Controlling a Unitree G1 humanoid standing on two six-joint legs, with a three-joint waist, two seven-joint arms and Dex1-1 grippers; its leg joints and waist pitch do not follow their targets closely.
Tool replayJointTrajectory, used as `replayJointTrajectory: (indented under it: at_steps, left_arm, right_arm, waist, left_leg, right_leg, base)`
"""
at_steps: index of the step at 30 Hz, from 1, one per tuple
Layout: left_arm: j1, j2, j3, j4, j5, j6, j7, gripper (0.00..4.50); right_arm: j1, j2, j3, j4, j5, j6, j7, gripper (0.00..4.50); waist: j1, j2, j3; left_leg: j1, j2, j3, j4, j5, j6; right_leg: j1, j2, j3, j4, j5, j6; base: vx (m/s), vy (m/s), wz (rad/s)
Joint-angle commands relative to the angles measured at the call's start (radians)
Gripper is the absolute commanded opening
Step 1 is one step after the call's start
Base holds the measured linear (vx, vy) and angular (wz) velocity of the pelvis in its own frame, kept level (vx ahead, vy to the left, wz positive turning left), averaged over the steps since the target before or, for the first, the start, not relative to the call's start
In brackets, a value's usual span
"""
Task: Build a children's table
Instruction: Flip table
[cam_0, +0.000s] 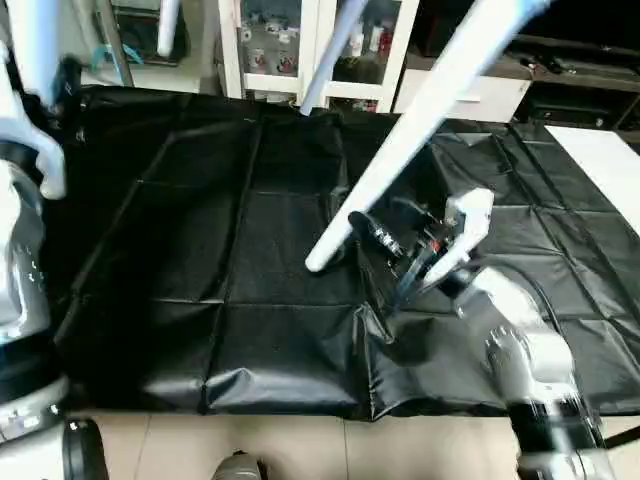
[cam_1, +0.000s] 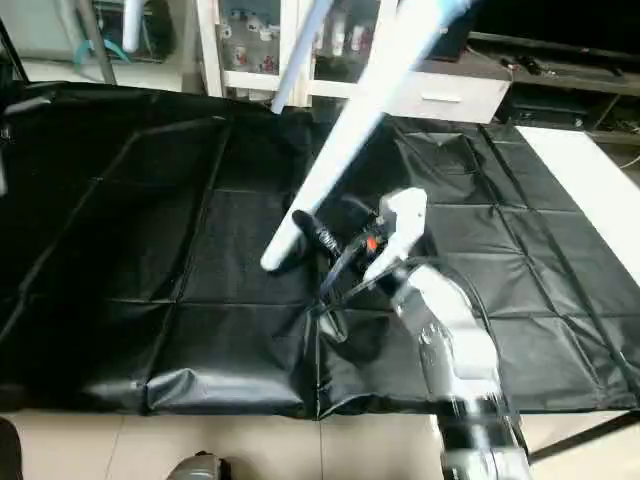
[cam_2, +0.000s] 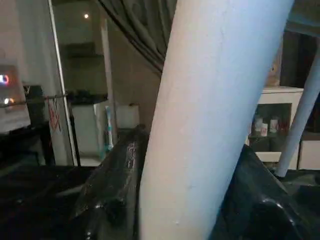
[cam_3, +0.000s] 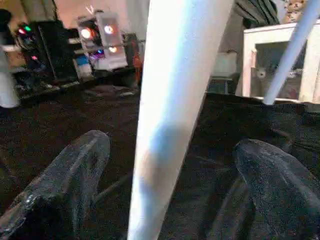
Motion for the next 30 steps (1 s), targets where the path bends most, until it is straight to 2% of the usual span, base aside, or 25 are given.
replayJointTrajectory:
  at_steps: [1, 3, 4, 6, 7, 8, 9, 10, 13, 14, 17, 18, 19, 21, 30]
  left_arm:
    - [-0.022, -0.016, 0.004, -0.091, -0.067, -0.013, 0.006, 1.88]
    - [-0.018, -0.02, 0.002, -0.096, -0.069, -0.012, 0.006, 1.86]
    - [-0.009, -0.025, -0.006, -0.109, -0.07, -0.005, 0.005, 1.86]
    - [-0.007, -0.026, -0.008, -0.113, -0.07, -0.003, 0.006, 1.84]
    - [0.007, -0.03, -0.015, -0.132, -0.068, -0.004, 0.003, 1.83]
    - [0.012, -0.032, -0.018, -0.141, -0.068, -0.002, 0.004, 1.82]
    - [0.02, -0.035, -0.02, -0.151, -0.067, 0.0, 0.005, 1.8]
    - [0.026, -0.037, -0.021, -0.159, -0.068, 0.004, 0.008, 1.78]
    - [0.049, -0.043, -0.021, -0.182, -0.067, 0.008, 0.013, 1.75]
    - [0.065, -0.045, -0.021, -0.193, -0.066, 0.009, 0.016, 1.73]
    - [0.098, -0.047, -0.025, -0.207, -0.058, 0.006, 0.016, 1.7]
    - [0.104, -0.049, -0.025, -0.21, -0.057, 0.007, 0.017, 1.7]
    - [0.121, -0.047, -0.028, -0.218, -0.051, 0.006, 0.017, 1.67]
    - [0.134, -0.049, -0.029, -0.23, -0.047, 0.008, 0.019, 1.66]
    - [0.168, -0.062, -0.04, -0.25, -0.039, -0.002, 0.038, 1.62]
  right_arm:
    - [-0.052, 0.006, -0.001, 0.071, -0.019, -0.043, 0.01, 4.5]
    - [-0.072, 0.01, 0.001, 0.103, -0.026, -0.059, 0.016, 4.5]
    - [-0.127, 0.026, 0.008, 0.195, -0.038, -0.098, 0.043, 4.21]
    - [-0.144, 0.031, 0.01, 0.222, -0.041, -0.108, 0.053, 4.11]
    - [-0.182, 0.04, 0.014, 0.294, -0.053, -0.135, 0.076, 4.02]
    - [-0.192, 0.041, 0.015, 0.317, -0.058, -0.147, 0.086, 3.89]
    - [-0.199, 0.042, 0.016, 0.335, -0.065, -0.159, 0.089, 3.8]
    - [-0.207, 0.042, 0.015, 0.355, -0.069, -0.174, 0.094, 3.74]
    - [-0.201, 0.042, 0.01, 0.354, -0.063, -0.178, 0.104, 3.57]
    - [-0.189, 0.04, 0.007, 0.349, -0.057, -0.178, 0.111, 3.36]
    - [-0.183, 0.041, -0.002, 0.38, -0.056, -0.205, 0.126, 3.19]
    - [-0.182, 0.041, -0.004, 0.384, -0.058, -0.209, 0.127, 3.19]
    - [-0.178, 0.041, -0.01, 0.393, -0.062, -0.22, 0.128, 2.89]
    - [-0.175, 0.041, -0.018, 0.397, -0.058, -0.228, 0.128, 2.82]
    - [-0.141, 0.039, -0.03, 0.379, -0.054, -0.25, 0.135, 2.03]
  waist:
    - [-0.01, 0.026, -0.08]
    - [-0.008, 0.026, -0.08]
    - [-0.007, 0.022, -0.082]
    - [-0.006, 0.024, -0.082]
    - [-0.008, 0.021, -0.083]
    - [-0.008, 0.022, -0.083]
    - [-0.007, 0.017, -0.082]
    - [-0.006, 0.018, -0.083]
    - [-0.005, 0.018, -0.083]
    - [-0.005, 0.017, -0.082]
    - [-0.007, 0.016, -0.08]
    - [-0.008, 0.02, -0.08]
    - [-0.007, 0.019, -0.08]
    - [-0.007, 0.019, -0.079]
    - [-0.009, 0.017, -0.08]
  left_leg:
    - [0.05, 0.03, -0.009, -0.081, -0.275, -0.082]
    - [0.052, 0.03, -0.006, -0.079, -0.265, -0.076]
    - [0.052, 0.031, -0.006, -0.077, -0.248, -0.072]
    - [0.053, 0.03, -0.005, -0.076, -0.243, -0.07]
    - [0.049, 0.031, -0.005, -0.076, -0.232, -0.069]
    - [0.049, 0.031, -0.005, -0.077, -0.227, -0.069]
    - [0.05, 0.031, -0.004, -0.074, -0.217, -0.062]
    - [0.049, 0.031, -0.004, -0.074, -0.209, -0.059]
    - [0.051, 0.031, -0.002, -0.073, -0.191, -0.047]
    - [0.051, 0.031, -0.002, -0.074, -0.196, -0.047]
    - [0.052, 0.033, -0.003, -0.077, -0.233, -0.054]
    - [0.053, 0.034, -0.003, -0.078, -0.248, -0.059]
    - [0.054, 0.034, -0.003, -0.079, -0.262, -0.063]
    - [0.054, 0.034, -0.004, -0.08, -0.274, -0.065]
    - [0.052, 0.034, -0.005, -0.08, -0.269, -0.06]
  right_leg:
    - [0.029, -0.039, 0.019, -0.056, -0.06, -0.188]
    - [0.028, -0.036, 0.021, -0.057, -0.043, -0.182]
    - [0.028, -0.035, 0.019, -0.054, -0.019, -0.183]
    - [0.029, -0.035, 0.018, -0.053, -0.011, -0.192]
    - [0.031, -0.036, 0.018, -0.05, 0.003, -0.198]
    - [0.032, -0.036, 0.017, -0.05, 0.007, -0.201]
    - [0.032, -0.035, 0.018, -0.049, 0.02, -0.205]
    - [0.034, -0.036, 0.017, -0.048, 0.026, -0.207]
    - [0.033, -0.033, 0.018, -0.048, 0.036, -0.204]
    - [0.035, -0.034, 0.018, -0.049, 0.028, -0.2]
    - [0.032, -0.034, 0.019, -0.053, -0.008, -0.194]
    - [0.031, -0.034, 0.019, -0.055, -0.021, -0.193]
    - [0.03, -0.034, 0.019, -0.056, -0.031, -0.193]
    - [0.029, -0.033, 0.02, -0.057, -0.041, -0.191]
    - [0.031, -0.034, 0.02, -0.057, -0.031, -0.188]
  base:
    - [0.0, 0.0, 0.0]
    - [0.0, 0.0, 0.0]
    - [0.0, 0.0, 0.0]
    - [0.0, 0.0, 0.0]
    - [0.0, 0.0, 0.0]
    - [0.0, 0.0, 0.0]
    - [0.0, 0.0, 0.0]
    - [0.0, 0.0, 0.0]
    - [0.0, 0.0, 0.0]
    - [0.0, 0.0, 0.0]
    - [0.0, 0.0, 0.0]
    - [0.0, 0.0, 0.0]
    - [0.0, 0.0, 0.0]
    - [0.0, 0.0, 0.0]
    - [0.0, 0.0, 0.0]
